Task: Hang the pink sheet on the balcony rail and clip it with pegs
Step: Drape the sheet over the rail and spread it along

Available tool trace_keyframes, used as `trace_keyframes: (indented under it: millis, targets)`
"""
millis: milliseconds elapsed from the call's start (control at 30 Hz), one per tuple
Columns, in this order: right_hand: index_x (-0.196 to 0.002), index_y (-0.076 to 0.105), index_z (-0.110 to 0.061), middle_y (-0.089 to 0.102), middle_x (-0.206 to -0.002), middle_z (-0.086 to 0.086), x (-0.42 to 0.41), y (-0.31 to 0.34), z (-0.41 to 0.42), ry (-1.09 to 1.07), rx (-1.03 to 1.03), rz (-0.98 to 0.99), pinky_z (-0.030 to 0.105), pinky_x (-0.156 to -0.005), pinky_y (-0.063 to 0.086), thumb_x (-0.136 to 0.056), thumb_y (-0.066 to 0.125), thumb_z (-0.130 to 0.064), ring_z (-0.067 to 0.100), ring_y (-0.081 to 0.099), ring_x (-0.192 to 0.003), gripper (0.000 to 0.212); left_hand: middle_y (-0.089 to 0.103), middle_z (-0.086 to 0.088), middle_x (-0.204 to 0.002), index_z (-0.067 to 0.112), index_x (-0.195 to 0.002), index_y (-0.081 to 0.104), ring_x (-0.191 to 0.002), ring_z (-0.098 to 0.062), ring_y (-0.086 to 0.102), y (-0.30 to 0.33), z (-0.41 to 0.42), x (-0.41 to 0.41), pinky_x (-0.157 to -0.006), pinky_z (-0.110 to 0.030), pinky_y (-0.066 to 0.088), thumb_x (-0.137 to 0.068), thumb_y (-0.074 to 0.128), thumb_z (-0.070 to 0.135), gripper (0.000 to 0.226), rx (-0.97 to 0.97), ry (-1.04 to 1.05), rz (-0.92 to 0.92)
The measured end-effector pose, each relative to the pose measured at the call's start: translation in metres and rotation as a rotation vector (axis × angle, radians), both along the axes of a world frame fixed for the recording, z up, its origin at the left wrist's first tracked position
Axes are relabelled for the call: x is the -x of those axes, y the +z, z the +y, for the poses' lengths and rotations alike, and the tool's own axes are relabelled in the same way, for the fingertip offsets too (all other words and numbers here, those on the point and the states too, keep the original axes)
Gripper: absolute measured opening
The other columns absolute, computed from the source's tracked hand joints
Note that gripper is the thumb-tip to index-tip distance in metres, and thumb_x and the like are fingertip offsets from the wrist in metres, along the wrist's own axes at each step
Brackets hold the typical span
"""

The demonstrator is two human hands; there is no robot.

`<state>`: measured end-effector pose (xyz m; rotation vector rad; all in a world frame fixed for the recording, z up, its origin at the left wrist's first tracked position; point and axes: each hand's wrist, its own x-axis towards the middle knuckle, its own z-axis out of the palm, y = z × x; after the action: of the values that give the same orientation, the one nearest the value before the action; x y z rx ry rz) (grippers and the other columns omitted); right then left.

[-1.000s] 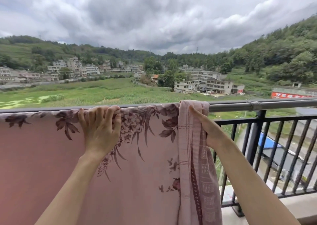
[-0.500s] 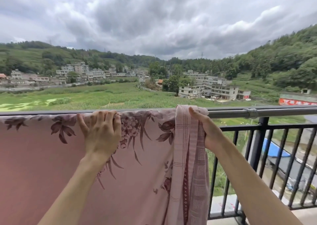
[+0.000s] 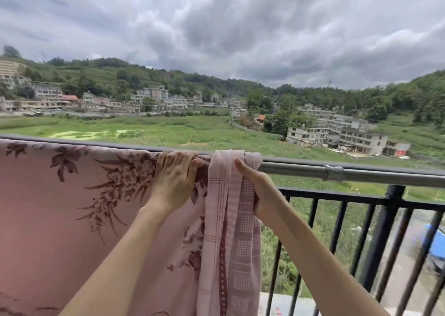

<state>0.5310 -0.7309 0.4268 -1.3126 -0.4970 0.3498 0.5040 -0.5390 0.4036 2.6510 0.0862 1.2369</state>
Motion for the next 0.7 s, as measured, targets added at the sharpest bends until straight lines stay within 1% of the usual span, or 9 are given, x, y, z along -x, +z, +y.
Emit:
trace_keyframes:
  millis: [133, 233, 300, 400, 467, 500, 600, 633, 700]
  targets:
    - [-0.081, 0.073, -0.013, 0.074, -0.080, 0.007, -0.009, 0.014, -0.032, -0.005, -0.030, -0.059, 0.039, -0.073, 0.055, -0.069, 0.069, -0.041, 0.024, 0.071, -0.075, 0.030, 0.047, -0.002, -0.126, 0.019, -0.123, 0.045, -0.127, -0.020, 0.033, 0.000, -0.008, -0.001, -0.114, -0.035, 0.000, -0.089, 0.004, 0.049, 0.061, 0.044, 0.049, 0.014]
    - [-0.081, 0.069, -0.013, 0.073, -0.071, 0.004, -0.018, 0.028, -0.055, -0.108, -0.035, -0.082, 0.033, -0.062, 0.056, -0.084, 0.064, -0.032, 0.019, 0.070, -0.063, 0.020, 0.046, -0.003, -0.126, 0.018, -0.124, 0.044, -0.127, -0.021, 0.031, 0.002, -0.011, -0.003, -0.114, -0.036, 0.001, -0.090, 0.010, 0.044, 0.055, 0.052, 0.087, 0.034]
    - [-0.084, 0.067, -0.012, 0.072, -0.068, 0.003, -0.024, 0.035, -0.074, -0.176, -0.053, -0.070, 0.029, -0.056, 0.056, -0.088, 0.060, -0.032, 0.018, 0.069, -0.059, 0.022, 0.046, -0.005, -0.123, 0.017, -0.121, 0.045, -0.124, -0.023, 0.030, 0.001, -0.010, -0.002, -0.113, -0.038, 0.005, -0.090, 0.011, 0.043, 0.053, 0.046, 0.102, 0.036]
    - [-0.076, 0.068, -0.011, 0.071, -0.064, 0.003, -0.033, 0.044, -0.109, -0.276, -0.097, -0.072, 0.032, -0.064, 0.055, -0.086, 0.060, -0.040, 0.021, 0.069, -0.060, 0.031, 0.047, -0.008, -0.121, 0.015, -0.119, 0.046, -0.123, -0.026, 0.032, 0.001, -0.012, -0.003, -0.112, -0.039, 0.006, -0.090, 0.012, 0.043, 0.053, 0.043, 0.116, 0.030]
    - [-0.071, 0.066, -0.012, 0.070, -0.059, 0.002, -0.037, 0.047, -0.128, -0.341, -0.158, -0.080, 0.031, -0.063, 0.054, -0.085, 0.061, -0.040, 0.021, 0.068, -0.058, 0.031, 0.047, -0.009, -0.120, 0.013, -0.119, 0.046, -0.121, -0.027, 0.033, 0.003, -0.014, -0.004, -0.111, -0.039, 0.006, -0.089, 0.011, 0.042, 0.054, 0.040, 0.132, 0.030]
    - [-0.072, 0.066, -0.012, 0.069, -0.058, 0.001, -0.038, 0.045, -0.135, -0.372, -0.169, -0.082, 0.031, -0.063, 0.053, -0.085, 0.061, -0.040, 0.020, 0.067, -0.057, 0.030, 0.048, -0.009, -0.120, 0.013, -0.119, 0.046, -0.121, -0.027, 0.033, 0.003, -0.015, -0.004, -0.111, -0.040, 0.007, -0.089, 0.011, 0.043, 0.055, 0.037, 0.140, 0.030]
    - [-0.085, 0.064, -0.013, 0.070, -0.062, 0.003, -0.039, 0.025, -0.145, -0.411, -0.091, -0.056, 0.031, -0.061, 0.051, -0.084, 0.062, -0.044, 0.022, 0.067, -0.059, 0.032, 0.048, -0.010, -0.121, 0.012, -0.122, 0.047, -0.123, -0.027, 0.033, 0.001, -0.018, -0.003, -0.112, -0.040, 0.005, -0.088, 0.012, 0.042, 0.057, 0.030, 0.167, 0.016]
    - [-0.085, 0.065, -0.013, 0.071, -0.067, 0.006, -0.040, 0.016, -0.146, -0.411, -0.054, -0.030, 0.032, -0.062, 0.051, -0.080, 0.064, -0.048, 0.024, 0.067, -0.063, 0.035, 0.049, -0.010, -0.122, 0.012, -0.123, 0.047, -0.123, -0.027, 0.033, 0.000, -0.020, -0.003, -0.113, -0.039, 0.004, -0.088, 0.014, 0.041, 0.056, 0.026, 0.182, 0.005]
    - [-0.086, 0.069, -0.009, 0.072, -0.082, 0.013, -0.040, 0.003, -0.146, -0.402, 0.001, 0.030, 0.038, -0.070, 0.054, -0.065, 0.070, -0.056, 0.031, 0.068, -0.075, 0.051, 0.049, -0.009, -0.124, 0.014, -0.123, 0.049, -0.126, -0.027, 0.033, 0.001, -0.028, -0.003, -0.114, -0.041, 0.001, -0.089, 0.015, 0.041, 0.056, 0.029, 0.198, -0.007]
